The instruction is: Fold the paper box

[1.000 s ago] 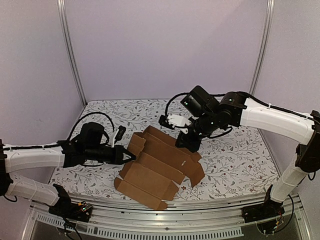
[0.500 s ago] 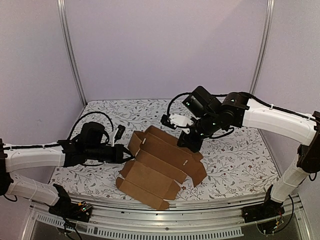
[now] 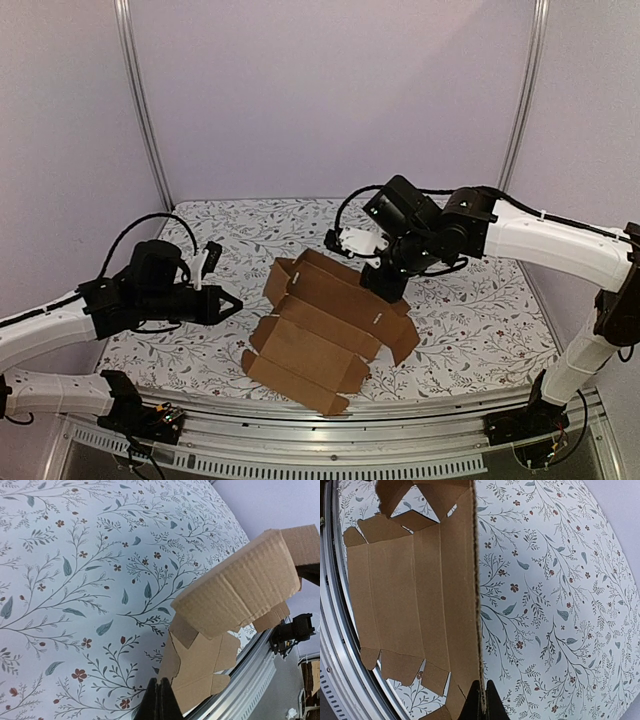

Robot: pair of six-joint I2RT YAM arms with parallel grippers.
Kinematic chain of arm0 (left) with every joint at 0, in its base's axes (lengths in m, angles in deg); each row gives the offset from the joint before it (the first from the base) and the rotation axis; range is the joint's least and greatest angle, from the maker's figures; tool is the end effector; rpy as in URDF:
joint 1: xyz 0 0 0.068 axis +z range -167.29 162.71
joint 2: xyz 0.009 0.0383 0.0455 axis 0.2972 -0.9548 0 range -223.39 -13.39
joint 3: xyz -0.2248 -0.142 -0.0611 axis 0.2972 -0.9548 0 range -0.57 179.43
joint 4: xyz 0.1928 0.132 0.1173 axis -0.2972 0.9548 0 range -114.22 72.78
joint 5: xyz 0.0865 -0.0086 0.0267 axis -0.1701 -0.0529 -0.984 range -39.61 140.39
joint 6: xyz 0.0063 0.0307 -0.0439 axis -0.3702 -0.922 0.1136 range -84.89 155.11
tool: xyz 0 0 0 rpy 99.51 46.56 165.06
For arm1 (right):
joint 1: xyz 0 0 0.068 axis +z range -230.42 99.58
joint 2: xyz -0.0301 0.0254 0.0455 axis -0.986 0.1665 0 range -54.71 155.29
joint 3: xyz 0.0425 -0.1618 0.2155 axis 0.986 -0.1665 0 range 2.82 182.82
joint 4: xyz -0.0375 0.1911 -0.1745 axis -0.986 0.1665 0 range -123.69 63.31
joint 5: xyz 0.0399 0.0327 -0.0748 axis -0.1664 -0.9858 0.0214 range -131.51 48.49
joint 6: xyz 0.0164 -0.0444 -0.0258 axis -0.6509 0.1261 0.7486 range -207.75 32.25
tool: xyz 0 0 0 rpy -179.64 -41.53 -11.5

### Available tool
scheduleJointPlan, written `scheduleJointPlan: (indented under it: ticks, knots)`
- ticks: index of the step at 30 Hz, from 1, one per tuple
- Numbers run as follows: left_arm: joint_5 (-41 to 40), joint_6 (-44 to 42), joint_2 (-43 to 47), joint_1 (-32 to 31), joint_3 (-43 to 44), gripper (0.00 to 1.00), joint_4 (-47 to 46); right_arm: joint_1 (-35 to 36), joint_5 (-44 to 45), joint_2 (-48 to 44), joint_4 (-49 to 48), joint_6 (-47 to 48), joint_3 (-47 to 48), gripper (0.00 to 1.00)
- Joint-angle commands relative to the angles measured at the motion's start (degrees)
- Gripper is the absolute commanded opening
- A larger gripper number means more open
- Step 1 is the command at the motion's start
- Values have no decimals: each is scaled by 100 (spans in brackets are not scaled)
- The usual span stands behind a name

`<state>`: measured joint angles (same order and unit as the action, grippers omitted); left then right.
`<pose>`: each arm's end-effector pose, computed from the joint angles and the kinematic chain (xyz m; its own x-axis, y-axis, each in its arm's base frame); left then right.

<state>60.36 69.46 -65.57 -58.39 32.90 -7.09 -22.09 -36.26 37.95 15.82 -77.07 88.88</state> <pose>0.1450 -0.1348 0.2364 -0.7894 -0.0489 -0.6120 0.3729 0.7537 -0.5412 0.1832 0.2907 0.3178 -0.2762 -0.7993 -0.5337 -0.8872 0.4256 -0.1782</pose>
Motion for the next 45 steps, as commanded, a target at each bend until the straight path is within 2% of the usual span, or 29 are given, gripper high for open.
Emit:
scheduleJointPlan:
  ticks: [1,15,28,35,45]
  knots:
    - [-414,-88,86,119,188,0,328,206,507,23,-233,141,-145,0]
    - [-545,-61,-189,167,291,0,53,823,1721,68,-854,94,-633,0]
    - [-362,16,-455,269,284,0,-223,1112,2761,806,-999,-78,-671,0]
    - [-121,78,-789,275,243,0,-503,1212,2911,1222,-1001,-176,-627,0]
    - [-305,-134,-1128,488,261,0,-650,1353,3406,1415,-1130,-98,-766,0]
